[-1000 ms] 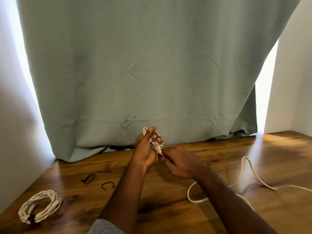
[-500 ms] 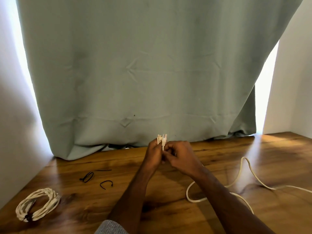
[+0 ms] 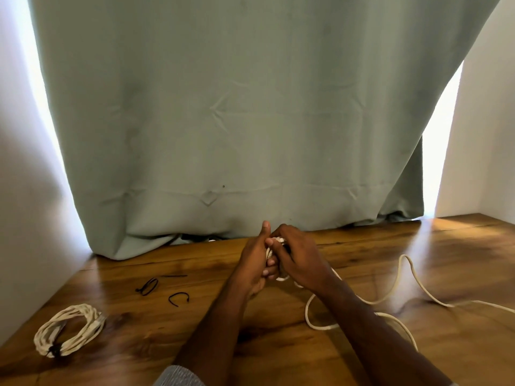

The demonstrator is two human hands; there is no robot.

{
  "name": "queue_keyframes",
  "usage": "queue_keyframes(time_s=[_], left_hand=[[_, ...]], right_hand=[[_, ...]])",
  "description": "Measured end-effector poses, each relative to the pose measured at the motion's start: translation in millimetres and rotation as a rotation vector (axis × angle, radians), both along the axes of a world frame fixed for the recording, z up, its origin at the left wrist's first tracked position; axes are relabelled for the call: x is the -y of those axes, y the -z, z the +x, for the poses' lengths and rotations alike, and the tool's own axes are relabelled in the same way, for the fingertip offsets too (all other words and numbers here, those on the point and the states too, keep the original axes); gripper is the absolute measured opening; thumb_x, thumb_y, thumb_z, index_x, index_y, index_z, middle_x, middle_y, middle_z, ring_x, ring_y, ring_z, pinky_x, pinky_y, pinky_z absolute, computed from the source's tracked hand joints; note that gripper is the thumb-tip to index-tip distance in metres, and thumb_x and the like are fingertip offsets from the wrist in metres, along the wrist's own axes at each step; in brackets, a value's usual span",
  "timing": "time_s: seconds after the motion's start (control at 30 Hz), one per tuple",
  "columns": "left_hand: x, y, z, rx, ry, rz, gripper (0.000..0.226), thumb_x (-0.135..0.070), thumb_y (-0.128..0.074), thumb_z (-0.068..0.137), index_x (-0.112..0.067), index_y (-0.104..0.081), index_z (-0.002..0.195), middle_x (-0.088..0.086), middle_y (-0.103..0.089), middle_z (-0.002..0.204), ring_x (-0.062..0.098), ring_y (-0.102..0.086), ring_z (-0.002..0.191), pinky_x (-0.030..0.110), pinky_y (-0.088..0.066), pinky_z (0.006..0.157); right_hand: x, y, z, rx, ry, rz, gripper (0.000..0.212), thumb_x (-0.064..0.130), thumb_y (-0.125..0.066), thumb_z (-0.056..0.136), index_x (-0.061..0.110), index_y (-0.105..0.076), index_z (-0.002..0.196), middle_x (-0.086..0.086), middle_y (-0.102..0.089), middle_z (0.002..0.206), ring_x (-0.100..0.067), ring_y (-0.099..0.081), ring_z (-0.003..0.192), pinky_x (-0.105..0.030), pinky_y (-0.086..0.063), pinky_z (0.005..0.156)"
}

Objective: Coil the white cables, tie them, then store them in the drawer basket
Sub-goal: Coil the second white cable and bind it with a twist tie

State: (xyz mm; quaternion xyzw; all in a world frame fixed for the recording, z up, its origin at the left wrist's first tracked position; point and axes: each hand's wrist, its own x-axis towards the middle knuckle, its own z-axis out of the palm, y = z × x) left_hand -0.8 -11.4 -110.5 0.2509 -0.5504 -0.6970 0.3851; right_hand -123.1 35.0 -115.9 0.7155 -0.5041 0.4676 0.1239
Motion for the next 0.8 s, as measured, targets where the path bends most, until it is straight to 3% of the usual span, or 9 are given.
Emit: queue_keyframes(time_s=[0.1,0.17,0.3,0.43,0.53,0.63,0.7,0.8], left_hand=[[-8.0,2.5,7.9,-0.161,-0.083,-0.051,0.043,-0.039,-0.048,0.099,-0.008,-0.058,0.07,0.003,-0.037,0.046,0.01,-0.029,0.031,0.017,-0.025,0.037],[-12.0,3.6,20.8,-0.261,-0.028,-0.07,0.03,-0.027,-0.048,0.095,-0.005,-0.061,0.079,0.003,-0.04,0.05,0.008,-0.033,0.036,0.019,-0.029,0.037],[-26.5,10.8,50.8,-0.367,0.012,-0.076,0.032,-0.032,-0.047,0.096,-0.004,-0.063,0.096,0.004,-0.047,0.06,0.01,-0.043,0.051,0.022,-0.037,0.048],[-32.4,17.3,73.5,-0.213,-0.37,-0.004,0.051,-0.05,-0.048,0.098,-0.007,-0.064,0.077,0.002,-0.046,0.047,0.009,-0.04,0.036,0.019,-0.031,0.037],[-20.9,20.6,104.7,-0.138,-0.644,0.005,0.043,-0.034,-0.056,0.099,-0.007,-0.064,0.066,0.007,-0.056,0.051,0.016,-0.049,0.039,0.021,-0.036,0.039],[-3.7,16.0,145.9,-0.155,-0.802,0.029,0.032,-0.021,-0.059,0.096,-0.008,-0.063,0.067,0.011,-0.057,0.058,0.019,-0.048,0.039,0.021,-0.034,0.039],[10.8,11.9,174.1,-0.255,-0.883,0.114,0.026,-0.018,-0.058,0.094,-0.009,-0.06,0.07,0.012,-0.054,0.06,0.019,-0.045,0.04,0.021,-0.032,0.04],[28.3,15.7,202.2,-0.285,-0.999,0.165,0.026,-0.022,-0.056,0.094,-0.013,-0.054,0.07,0.01,-0.044,0.058,0.018,-0.038,0.044,0.023,-0.03,0.042]], right_hand=[[0.3,-0.5,11.7,-0.01,0.011,-0.051,0.024,0.037,-0.047,0.104,0.018,-0.059,0.098,0.01,-0.052,0.084,-0.006,-0.048,0.074,-0.021,-0.036,0.067],[-0.4,-5.3,19.7,0.004,-0.022,-0.053,0.02,0.033,-0.049,0.104,0.017,-0.06,0.097,0.008,-0.055,0.084,-0.008,-0.051,0.076,-0.023,-0.04,0.068],[-4.9,-13.0,38.9,0.008,-0.077,-0.088,0.028,0.034,-0.047,0.103,0.013,-0.062,0.093,0.002,-0.059,0.081,-0.012,-0.055,0.072,-0.027,-0.044,0.064],[-4.1,-4.3,82.1,0.044,-0.162,-0.052,0.028,0.034,-0.047,0.102,0.014,-0.063,0.092,0.004,-0.061,0.08,-0.01,-0.055,0.073,-0.02,-0.037,0.067],[0.3,6.7,115.9,0.089,-0.256,0.058,0.024,0.03,-0.049,0.105,0.015,-0.066,0.098,0.005,-0.066,0.089,-0.008,-0.06,0.083,-0.023,-0.044,0.074],[3.0,19.6,137.1,0.195,-0.295,0.138,0.027,0.032,-0.049,0.106,0.022,-0.066,0.125,0.008,-0.07,0.119,-0.003,-0.063,0.108,-0.018,-0.047,0.093],[6.9,27.1,140.3,0.223,-0.249,0.206,0.031,0.033,-0.047,0.106,0.024,-0.06,0.132,0.009,-0.067,0.126,-0.003,-0.062,0.108,-0.019,-0.047,0.091],[17.0,35.9,135.8,0.12,-0.144,0.309,0.02,0.027,-0.049,0.104,0.024,-0.064,0.118,0.006,-0.069,0.111,-0.006,-0.06,0.096,-0.024,-0.045,0.081]])
